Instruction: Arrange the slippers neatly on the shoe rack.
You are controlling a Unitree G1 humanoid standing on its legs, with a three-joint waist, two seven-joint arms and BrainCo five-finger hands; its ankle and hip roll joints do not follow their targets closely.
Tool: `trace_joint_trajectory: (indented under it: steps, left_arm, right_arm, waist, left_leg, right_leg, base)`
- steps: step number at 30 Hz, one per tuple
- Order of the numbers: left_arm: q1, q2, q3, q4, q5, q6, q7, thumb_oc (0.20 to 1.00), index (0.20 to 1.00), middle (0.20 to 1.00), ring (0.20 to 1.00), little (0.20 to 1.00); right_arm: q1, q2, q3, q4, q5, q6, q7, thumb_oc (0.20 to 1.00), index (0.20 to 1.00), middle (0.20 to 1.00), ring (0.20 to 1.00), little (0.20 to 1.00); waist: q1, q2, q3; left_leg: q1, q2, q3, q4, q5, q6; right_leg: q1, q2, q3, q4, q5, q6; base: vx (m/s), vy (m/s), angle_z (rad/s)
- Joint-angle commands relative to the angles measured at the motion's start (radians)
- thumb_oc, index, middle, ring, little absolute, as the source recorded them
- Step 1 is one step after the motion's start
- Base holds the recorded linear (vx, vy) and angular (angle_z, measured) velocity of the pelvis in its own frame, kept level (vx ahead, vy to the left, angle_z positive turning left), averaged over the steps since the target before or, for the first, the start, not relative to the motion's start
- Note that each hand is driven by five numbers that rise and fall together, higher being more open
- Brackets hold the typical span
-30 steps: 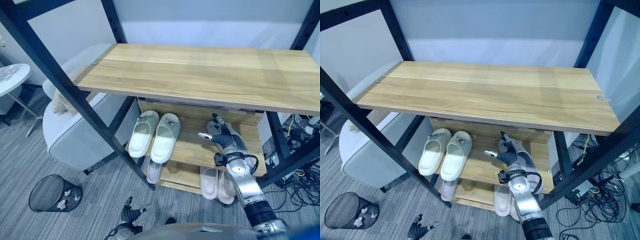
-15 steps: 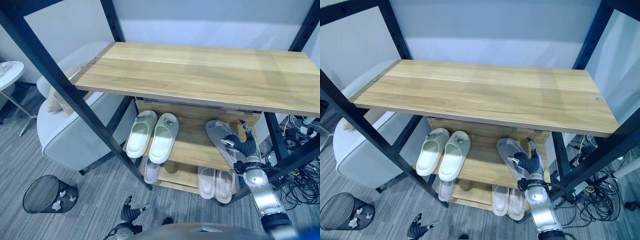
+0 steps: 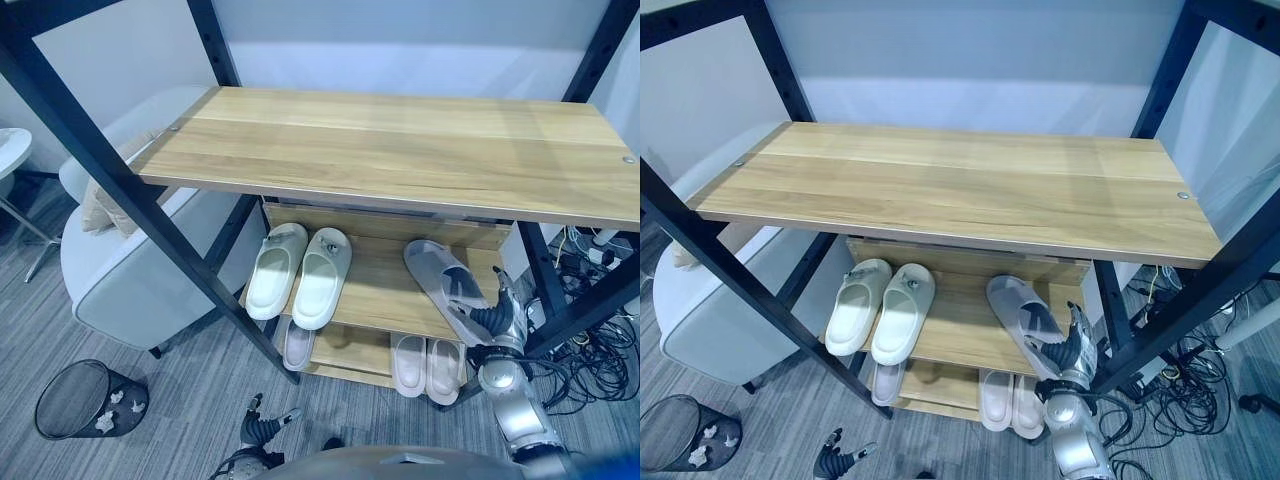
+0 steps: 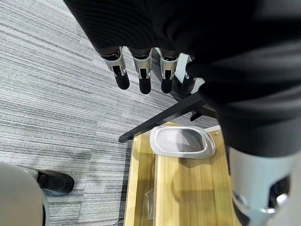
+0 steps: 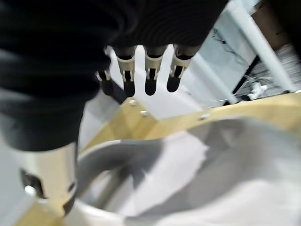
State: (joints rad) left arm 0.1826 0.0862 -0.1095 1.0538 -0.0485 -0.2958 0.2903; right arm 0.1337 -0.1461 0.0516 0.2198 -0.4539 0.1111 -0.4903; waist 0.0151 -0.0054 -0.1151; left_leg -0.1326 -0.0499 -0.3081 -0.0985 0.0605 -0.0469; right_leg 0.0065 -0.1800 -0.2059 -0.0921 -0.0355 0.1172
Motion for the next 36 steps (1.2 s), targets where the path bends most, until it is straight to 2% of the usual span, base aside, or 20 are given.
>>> trace_joint_trajectory:
  steps: [1,3,8,20,26,30,34,36]
  left_arm:
    - [0.076,-0.016,-0.049,0.122,0.019,-0.007,0.022,1.0,1.0,1.0,1.0,1.0]
    - [0.076,-0.01,-0.049,0.127,0.013,-0.01,0.024,1.0,1.0,1.0,1.0,1.0]
    - [0.083,0.0,-0.049,0.125,0.006,-0.014,0.024,1.0,1.0,1.0,1.0,1.0]
    - [0.062,-0.005,-0.055,0.127,0.002,-0.009,0.031,1.0,1.0,1.0,1.0,1.0]
    - [0.056,-0.011,-0.056,0.128,-0.001,-0.007,0.037,1.0,1.0,1.0,1.0,1.0]
    - [0.059,-0.008,-0.05,0.134,-0.006,-0.019,0.048,1.0,1.0,1.0,1.0,1.0]
    - [0.072,0.001,-0.053,0.122,-0.001,-0.014,0.052,1.0,1.0,1.0,1.0,1.0]
    - [0.092,0.006,-0.055,0.102,0.009,-0.003,0.053,1.0,1.0,1.0,1.0,1.0]
  right_arm:
    - [0.004,0.013,-0.012,-0.026,0.09,-0.005,0.018,1.0,1.0,1.0,1.0,1.0]
    - [0.014,0.056,0.007,-0.02,0.161,-0.008,0.068,1.0,1.0,1.0,1.0,1.0]
    - [0.056,0.087,0.06,-0.002,0.196,-0.038,0.113,1.0,1.0,1.0,1.0,1.0]
    - [0.076,0.1,0.159,-0.1,0.19,-0.035,0.224,1.0,1.0,1.0,1.0,1.0]
    - [0.089,0.11,0.178,-0.128,0.196,-0.04,0.228,1.0,1.0,1.0,1.0,1.0]
    - [0.106,0.101,0.137,-0.164,0.218,-0.058,0.167,1.0,1.0,1.0,1.0,1.0]
    - [0.098,0.091,0.086,-0.19,0.251,-0.067,0.146,1.0,1.0,1.0,1.0,1.0]
    - [0.062,0.037,0.016,-0.204,0.243,-0.077,0.146,1.0,1.0,1.0,1.0,1.0]
  waist:
    - [0.034,0.021,-0.019]
    - [0.033,0.018,-0.019]
    - [0.032,0.012,-0.021]
    - [0.03,-0.004,-0.018]
    - [0.026,-0.007,-0.016]
    - [0.023,-0.01,-0.015]
    - [0.024,-0.011,-0.015]
    - [0.025,-0.014,-0.016]
  left_leg:
    - [-0.015,0.059,0.102,0.011,0.019,0.026]
    - [-0.014,0.06,0.104,0.011,0.02,0.025]
    - [-0.012,0.06,0.102,0.011,0.018,0.025]
    - [-0.012,0.062,0.106,0.011,0.015,0.026]
    - [-0.012,0.064,0.109,0.011,0.014,0.027]
    - [-0.013,0.064,0.11,0.011,0.014,0.028]
    - [-0.015,0.063,0.111,0.011,0.013,0.028]
    - [-0.014,0.063,0.112,0.011,0.01,0.028]
  right_leg:
    - [-0.04,-0.095,0.013,0.005,0.077,0.09]
    - [-0.041,-0.096,0.015,0.005,0.079,0.089]
    - [-0.04,-0.096,0.016,0.005,0.078,0.09]
    - [-0.041,-0.093,0.025,0.005,0.08,0.089]
    - [-0.042,-0.091,0.029,0.005,0.079,0.089]
    - [-0.044,-0.091,0.034,0.005,0.081,0.09]
    - [-0.045,-0.092,0.035,0.005,0.082,0.09]
    - [-0.046,-0.091,0.035,0.005,0.084,0.092]
  base:
    - [-0.01,0.002,-0.04]
    - [0.0,0.003,-0.04]
    - [0.0,0.001,-0.01]
    - [0.0,0.007,-0.02]
    - [0.0,0.001,-0.01]
    - [0.0,0.0,0.0]
    - [0.0,0.0,0.0]
    - [0.0,0.0,0.0]
